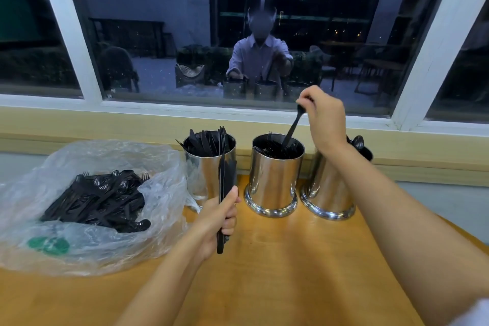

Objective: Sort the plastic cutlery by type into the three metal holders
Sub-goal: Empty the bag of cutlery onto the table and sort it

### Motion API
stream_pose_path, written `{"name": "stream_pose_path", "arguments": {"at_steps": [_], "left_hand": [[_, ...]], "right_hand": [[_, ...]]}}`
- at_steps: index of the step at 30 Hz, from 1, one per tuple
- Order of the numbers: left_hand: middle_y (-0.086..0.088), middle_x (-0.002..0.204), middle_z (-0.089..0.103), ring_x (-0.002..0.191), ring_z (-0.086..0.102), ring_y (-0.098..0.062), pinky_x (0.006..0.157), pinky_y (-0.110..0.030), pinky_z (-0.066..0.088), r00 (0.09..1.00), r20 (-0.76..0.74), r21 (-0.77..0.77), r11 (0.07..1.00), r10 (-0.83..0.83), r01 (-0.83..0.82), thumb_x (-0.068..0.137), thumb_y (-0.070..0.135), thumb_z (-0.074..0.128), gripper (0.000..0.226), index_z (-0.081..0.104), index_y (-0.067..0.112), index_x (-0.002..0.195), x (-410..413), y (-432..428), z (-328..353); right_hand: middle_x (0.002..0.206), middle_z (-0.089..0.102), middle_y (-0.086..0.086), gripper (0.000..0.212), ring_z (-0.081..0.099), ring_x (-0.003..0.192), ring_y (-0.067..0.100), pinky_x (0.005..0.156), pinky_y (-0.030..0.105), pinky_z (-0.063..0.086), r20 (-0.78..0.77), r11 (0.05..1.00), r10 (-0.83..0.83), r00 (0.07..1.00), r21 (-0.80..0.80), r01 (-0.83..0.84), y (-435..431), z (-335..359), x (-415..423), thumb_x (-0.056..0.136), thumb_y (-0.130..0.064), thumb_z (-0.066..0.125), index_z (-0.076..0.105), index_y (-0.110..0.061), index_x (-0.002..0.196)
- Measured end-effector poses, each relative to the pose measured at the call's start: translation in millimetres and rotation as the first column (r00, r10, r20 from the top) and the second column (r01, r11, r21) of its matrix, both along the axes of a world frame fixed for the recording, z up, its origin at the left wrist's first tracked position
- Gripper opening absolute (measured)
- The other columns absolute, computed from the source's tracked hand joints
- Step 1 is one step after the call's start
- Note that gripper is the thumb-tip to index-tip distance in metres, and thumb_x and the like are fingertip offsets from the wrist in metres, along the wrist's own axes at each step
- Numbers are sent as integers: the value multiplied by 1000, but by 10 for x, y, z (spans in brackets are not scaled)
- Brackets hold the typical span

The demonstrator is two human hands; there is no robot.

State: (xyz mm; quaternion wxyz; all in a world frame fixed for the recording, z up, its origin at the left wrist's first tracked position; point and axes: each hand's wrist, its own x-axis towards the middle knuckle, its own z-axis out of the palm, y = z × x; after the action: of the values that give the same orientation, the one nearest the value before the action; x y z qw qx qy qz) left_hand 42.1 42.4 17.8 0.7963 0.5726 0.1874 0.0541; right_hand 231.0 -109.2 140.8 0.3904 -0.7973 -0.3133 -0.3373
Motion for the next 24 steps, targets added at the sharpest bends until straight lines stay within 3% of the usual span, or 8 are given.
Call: {"name": "stream_pose_path", "arguments": {"at_steps": [5, 7, 9, 12, 15, 17, 21, 24], "left_hand": [[7, 56, 34, 43, 29, -4, 39, -15, 26, 997, 74, -12, 1000, -27, 28, 100, 32, 50, 24, 54, 10, 91, 19, -6, 104], [7, 57, 35, 43, 29, -4, 39, -15, 27, 994, 106, 4, 999, -41, 40, 100, 31, 49, 23, 53, 10, 91, -6, 9, 120], [7, 58, 34, 44, 28, -5, 41, -15, 27, 989, 127, 26, 997, -72, 69, 100, 31, 49, 23, 53, 11, 92, -36, -3, 140], [6, 57, 32, 44, 27, -5, 41, -15, 26, 976, 151, 12, 988, -155, 155, 92, 35, 56, 24, 53, 11, 90, -105, -47, 174], [5, 56, 30, 39, 26, -2, 37, -14, 23, 942, 125, -33, 948, -311, 317, 86, 34, 64, 28, 48, 11, 85, -228, -9, 212], [4, 57, 31, 37, 26, -1, 36, -13, 22, 921, 93, -56, 921, -379, 385, 85, 30, 66, 26, 48, 12, 91, -311, 53, 228], [4, 63, 50, 50, 46, -6, 52, -17, 41, 979, 114, -31, 984, -172, 176, 76, 31, 71, 35, 52, 8, 95, -339, 188, 252], [-3, 91, 67, 82, 66, -16, 82, -29, 54, 967, 159, 153, 963, 199, -223, 78, 31, 74, 38, 61, 12, 108, -391, 478, 165]], "right_hand": [[118, 62, 4, 34, 47, 105, 25, 85, 35, 41, -109, 778, -70, 992, -628, -14, 96, -531, -11, 102, -36, 45, 65, -18, 122], [122, 61, -1, 37, 42, 108, 18, 86, 28, 37, -36, 875, 6, 999, -483, -23, 143, -542, -156, 102, -37, 43, 62, -18, 127], [113, 61, -5, 37, 50, 100, 8, 78, 16, 37, -237, 958, 150, 960, -203, -200, 257, -474, -365, 101, -39, 45, 58, -19, 129], [103, 63, -7, 44, 56, 67, 2, 59, 12, 42, -672, 861, 377, 637, 0, -509, 465, -357, -722, 96, -47, 51, 48, -23, 133], [90, 71, 3, 34, 57, 63, 17, 51, 24, 48, -754, 707, 494, 434, 56, -705, 579, -376, -919, 93, -37, 63, 54, -16, 119], [88, 72, 11, 25, 52, 58, 16, 43, 18, 41, -745, 655, 552, 373, 110, -748, 645, -391, -1020, 93, -24, 64, 53, -8, 108], [83, 69, 4, 19, 52, 57, -4, 44, 9, 37, -650, 717, 543, 532, 30, -696, 861, -324, -1063, 97, -23, 58, 52, -6, 103], [76, 68, 3, 10, 54, 61, -2, 52, 8, 40, -458, 835, 546, 702, 234, -497, 968, -70, -880, 97, -15, 56, 48, -9, 95]]}}
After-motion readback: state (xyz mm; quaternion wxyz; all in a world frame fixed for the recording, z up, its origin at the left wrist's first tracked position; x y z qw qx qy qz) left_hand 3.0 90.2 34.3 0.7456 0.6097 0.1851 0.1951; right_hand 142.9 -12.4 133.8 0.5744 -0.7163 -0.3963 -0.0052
